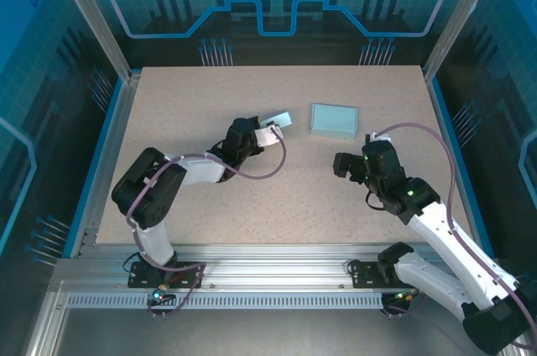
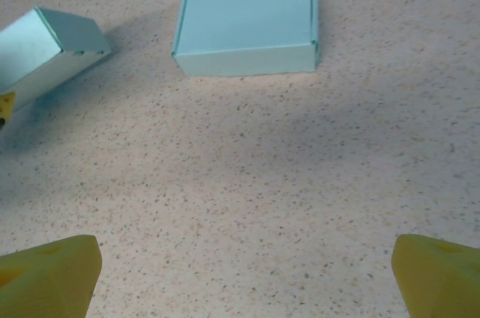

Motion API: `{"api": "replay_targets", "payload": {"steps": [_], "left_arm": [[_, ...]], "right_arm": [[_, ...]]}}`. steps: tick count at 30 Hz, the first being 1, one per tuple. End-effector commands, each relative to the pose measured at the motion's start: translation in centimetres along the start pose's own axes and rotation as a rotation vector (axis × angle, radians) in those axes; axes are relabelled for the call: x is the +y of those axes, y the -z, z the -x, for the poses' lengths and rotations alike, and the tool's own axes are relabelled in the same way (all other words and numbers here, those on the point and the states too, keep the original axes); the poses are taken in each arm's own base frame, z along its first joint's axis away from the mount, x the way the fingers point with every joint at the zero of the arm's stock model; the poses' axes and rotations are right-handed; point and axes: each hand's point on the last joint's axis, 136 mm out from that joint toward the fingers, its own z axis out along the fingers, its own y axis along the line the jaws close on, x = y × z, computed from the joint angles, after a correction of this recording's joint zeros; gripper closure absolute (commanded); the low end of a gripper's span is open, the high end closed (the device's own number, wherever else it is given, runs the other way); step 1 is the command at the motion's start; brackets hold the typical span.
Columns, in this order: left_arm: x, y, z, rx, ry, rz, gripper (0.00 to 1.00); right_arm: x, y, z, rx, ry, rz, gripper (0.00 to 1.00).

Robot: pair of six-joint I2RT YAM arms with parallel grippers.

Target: Fold the paper box

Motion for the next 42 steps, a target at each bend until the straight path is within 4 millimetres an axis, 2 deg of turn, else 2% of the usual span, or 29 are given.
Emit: {"api": "replay_targets", "payload": {"steps": [1, 8, 12, 14, 16, 19, 25, 29, 33, 37, 42], "left_arm": [[2.4, -0.7, 0.9, -0.055, -0.02, 0.094, 0.72], [-0.3, -2.8, -0.1, -0.08, -0.158, 0.076, 0.71], [-1.8, -3.4, -0.4, -0.105, -0.211, 0.067, 0.7], [-2.6, -3.4, -0.5, -0.123, -0.244, 0.059, 0.66], [-3.0, -3.3, -0.6, -0.133, -0.254, 0.063, 0.58], [-3.4, -2.9, -0.7, -0.131, -0.258, 0.058, 0.36], [-4.5, -2.2, -1.1, -0.105, -0.288, 0.046, 0.15], [-4.6, -1.1, -0.3, -0.118, -0.305, 0.082, 0.03], [-3.9, 0.5, 1.0, -0.131, -0.292, 0.152, 0.01], [-2.2, 3.0, 3.2, -0.147, -0.228, 0.25, 0.01], [3.1, 6.1, 4.2, -0.083, -0.058, 0.453, 0.01]], "right_arm": [[-1.5, 0.6, -0.2, -0.023, -0.009, -0.054, 0.0], [-1.5, 0.9, -0.1, -0.041, -0.023, -0.041, 0.0], [-1.4, 0.6, -0.2, -0.036, -0.026, -0.037, 0.0], [-1.3, 0.5, -0.3, -0.032, -0.027, -0.037, 0.0], [-1.2, 0.3, -0.3, -0.029, -0.027, -0.035, 0.0], [-1.0, 0.1, -0.2, -0.027, -0.025, -0.029, 0.0], [-0.7, -0.3, -0.1, -0.022, -0.017, -0.024, 0.0], [-0.8, -0.2, -0.1, -0.02, -0.011, -0.03, 0.0], [-0.9, -0.1, 0.0, -0.028, 0.002, -0.032, 0.0], [-0.9, 0.3, 0.4, -0.066, 0.007, -0.015, 0.0], [-2.0, 0.9, 1.0, -0.118, -0.028, -0.045, 0.0]]}}
